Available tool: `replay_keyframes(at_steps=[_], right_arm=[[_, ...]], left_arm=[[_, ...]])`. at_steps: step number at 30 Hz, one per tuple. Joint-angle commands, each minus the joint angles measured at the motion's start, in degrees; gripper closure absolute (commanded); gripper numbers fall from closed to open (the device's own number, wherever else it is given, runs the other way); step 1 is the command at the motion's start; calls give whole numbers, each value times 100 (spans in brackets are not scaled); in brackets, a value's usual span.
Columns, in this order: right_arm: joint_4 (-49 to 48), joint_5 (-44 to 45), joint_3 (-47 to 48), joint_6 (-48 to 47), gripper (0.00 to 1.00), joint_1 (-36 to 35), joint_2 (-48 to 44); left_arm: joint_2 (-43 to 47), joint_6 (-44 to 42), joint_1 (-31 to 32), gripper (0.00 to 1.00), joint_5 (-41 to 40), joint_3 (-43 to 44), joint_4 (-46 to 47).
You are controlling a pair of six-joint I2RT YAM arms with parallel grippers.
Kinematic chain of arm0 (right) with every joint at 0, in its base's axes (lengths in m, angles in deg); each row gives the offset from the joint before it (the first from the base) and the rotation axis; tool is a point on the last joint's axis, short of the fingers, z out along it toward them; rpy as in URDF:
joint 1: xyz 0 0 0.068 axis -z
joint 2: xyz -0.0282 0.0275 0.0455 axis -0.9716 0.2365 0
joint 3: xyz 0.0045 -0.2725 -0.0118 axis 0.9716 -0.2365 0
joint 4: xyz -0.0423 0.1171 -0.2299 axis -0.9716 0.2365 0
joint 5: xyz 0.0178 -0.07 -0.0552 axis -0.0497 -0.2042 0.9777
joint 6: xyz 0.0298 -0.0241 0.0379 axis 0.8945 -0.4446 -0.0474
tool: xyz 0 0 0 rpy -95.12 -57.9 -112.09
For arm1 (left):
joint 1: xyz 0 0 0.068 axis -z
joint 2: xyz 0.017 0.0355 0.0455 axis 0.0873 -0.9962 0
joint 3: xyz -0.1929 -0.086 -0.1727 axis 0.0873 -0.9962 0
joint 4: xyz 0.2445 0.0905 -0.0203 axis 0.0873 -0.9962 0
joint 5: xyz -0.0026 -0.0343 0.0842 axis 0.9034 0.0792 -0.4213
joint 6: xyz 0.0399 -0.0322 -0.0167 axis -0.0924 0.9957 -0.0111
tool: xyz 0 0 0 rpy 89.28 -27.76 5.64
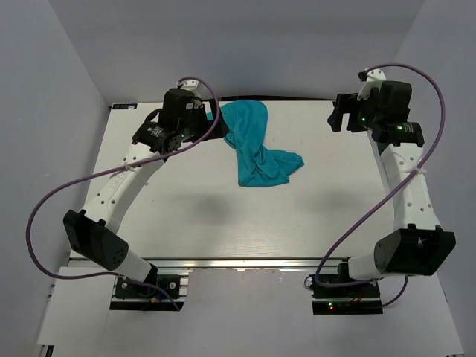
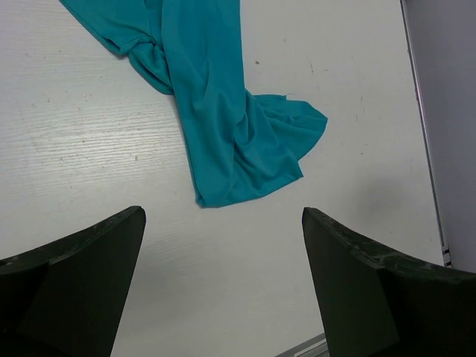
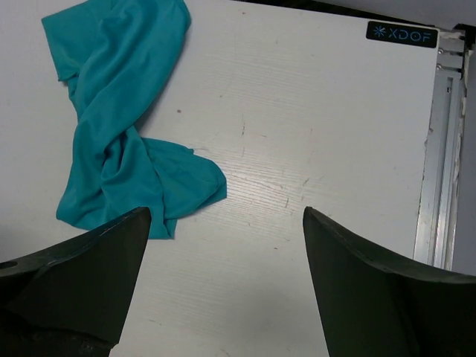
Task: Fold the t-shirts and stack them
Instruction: Pick up the crumpled T-shirt from the center of the board.
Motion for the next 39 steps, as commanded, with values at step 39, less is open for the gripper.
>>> replay_keyframes(at_steps=[39], right_arm=[[-41, -3174, -713, -2139, 11, 13, 299]], left_arm=[[-5250, 3039, -1483, 11, 1113, 2737, 1254]])
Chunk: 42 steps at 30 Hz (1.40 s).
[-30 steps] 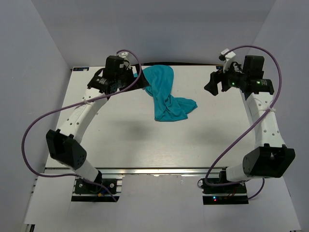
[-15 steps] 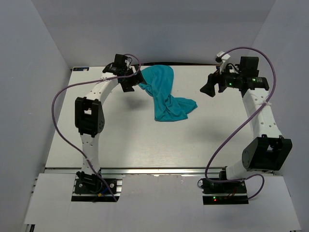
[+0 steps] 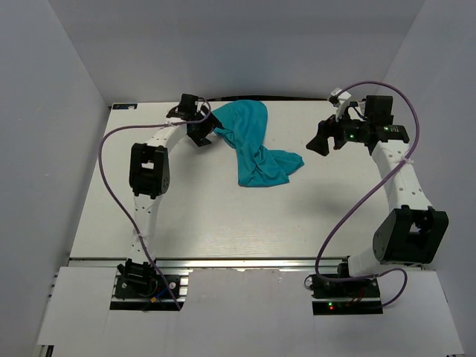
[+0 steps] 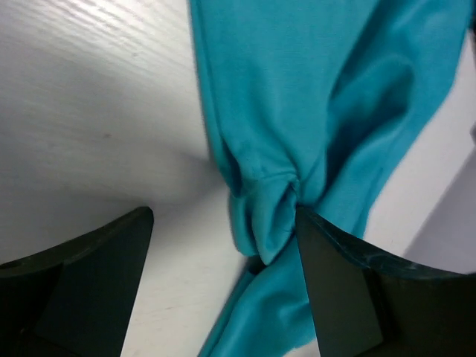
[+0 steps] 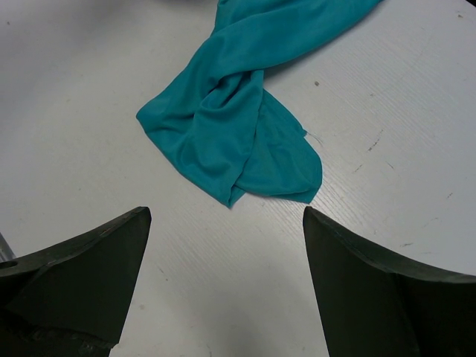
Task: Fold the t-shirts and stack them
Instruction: Pick up the crumpled T-shirt from the center of the board.
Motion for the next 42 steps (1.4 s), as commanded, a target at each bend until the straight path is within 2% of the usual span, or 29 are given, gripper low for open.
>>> replay_keyframes(at_steps=[1, 7, 12, 16, 20, 27, 31, 37, 40, 41, 42], right_arm=[[-255, -169, -59, 91, 11, 13, -235], [-299, -169, -182, 99, 11, 30, -331], [-317, -160, -270, 117, 11, 39, -358], [-378, -143, -305, 187, 11, 48, -349], [-466, -151, -305, 258, 11, 57, -297], [-475, -151, -244, 275, 11, 65, -279], [-458, -151, -270, 249, 11, 74, -314], [-458, -213, -314, 258, 11, 74, -358], [-458, -274, -323, 267, 11, 74, -358], [-466, -274, -332, 267, 11, 74, -367], [-458, -283, -340, 258, 11, 74, -376]], left_arm=[[164, 863, -38, 12, 1, -185, 693], [-117, 1392, -38, 14, 141, -176, 1036], [-346, 1805, -21, 22, 343, -159, 1203], [-372, 1761, 49, 25, 423, -168, 1221], [-408, 1779, 85, 33, 546, -264, 1212], [-443, 1805, 76, 50, 405, -309, 1203], [-478, 1779, 50, 65, 361, -194, 1212], [-197, 1595, -91, 76, 133, -352, 1203], [-30, 1349, -187, 87, 115, -387, 1212], [14, 1296, -197, 96, 98, -379, 1212], [127, 1235, -197, 100, 80, -309, 1212]])
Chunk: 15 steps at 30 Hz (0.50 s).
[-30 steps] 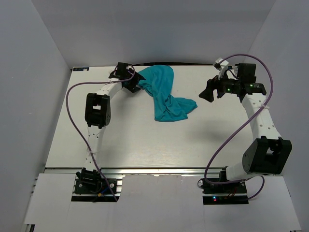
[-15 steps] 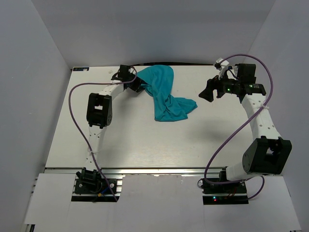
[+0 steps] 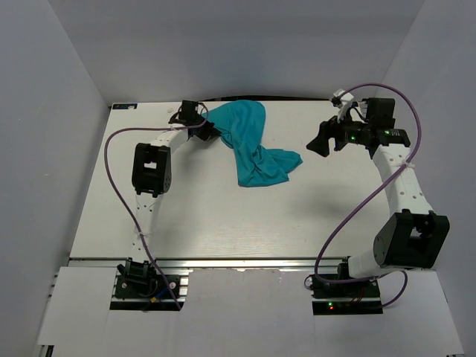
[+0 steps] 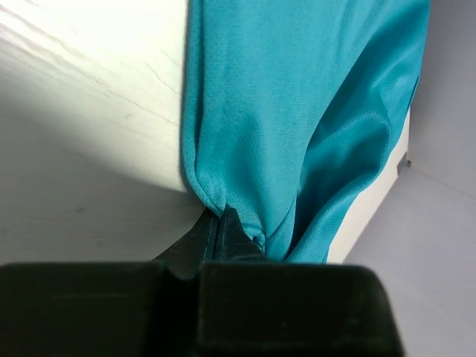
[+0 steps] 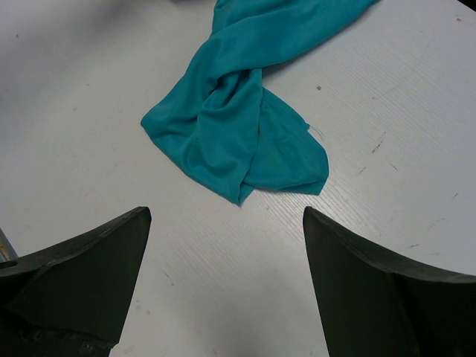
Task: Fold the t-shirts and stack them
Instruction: Pick up the crumpled T-shirt from the center of the board.
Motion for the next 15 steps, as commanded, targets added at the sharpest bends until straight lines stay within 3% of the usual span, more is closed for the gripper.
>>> replay_keyframes(at_steps=[1, 8, 15], right_arm=[[-174, -196, -63, 13, 11, 22, -181], [-173, -301, -124, -66, 11, 22, -278], [-261, -722, -212, 65, 11, 13, -269]], left_arm=[[620, -509, -133, 100, -248, 63, -163], [1621, -1607, -142, 100, -46, 714, -338], [3045, -2216, -125, 100, 95, 591, -559]])
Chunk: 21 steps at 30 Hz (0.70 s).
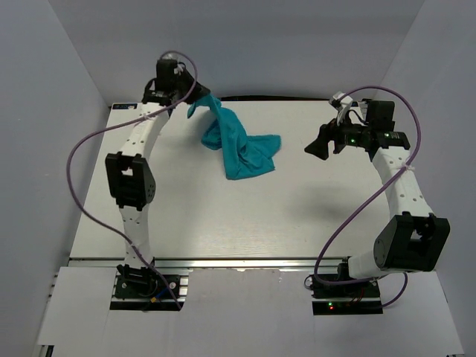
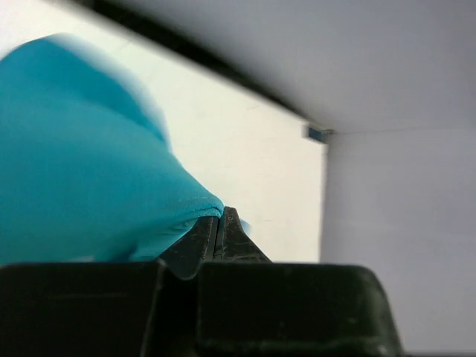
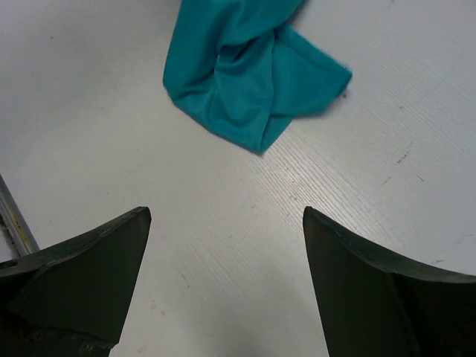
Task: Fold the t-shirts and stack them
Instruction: Pick up the crumpled T-shirt from the center of the board.
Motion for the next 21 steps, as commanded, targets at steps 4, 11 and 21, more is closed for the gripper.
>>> replay_keyframes(at_steps=[4, 11, 21], right_arm=[[-430, -566, -46, 230, 11, -101, -136], [-1184, -725, 33, 643, 11, -444, -179], [-2943, -348, -28, 1557, 11, -1304, -390]], left_arm=[[1516, -496, 94, 100, 194, 532, 16], [1675, -15, 121, 100, 501, 1825, 288], [2167, 822, 287, 100, 545, 1843, 1229]])
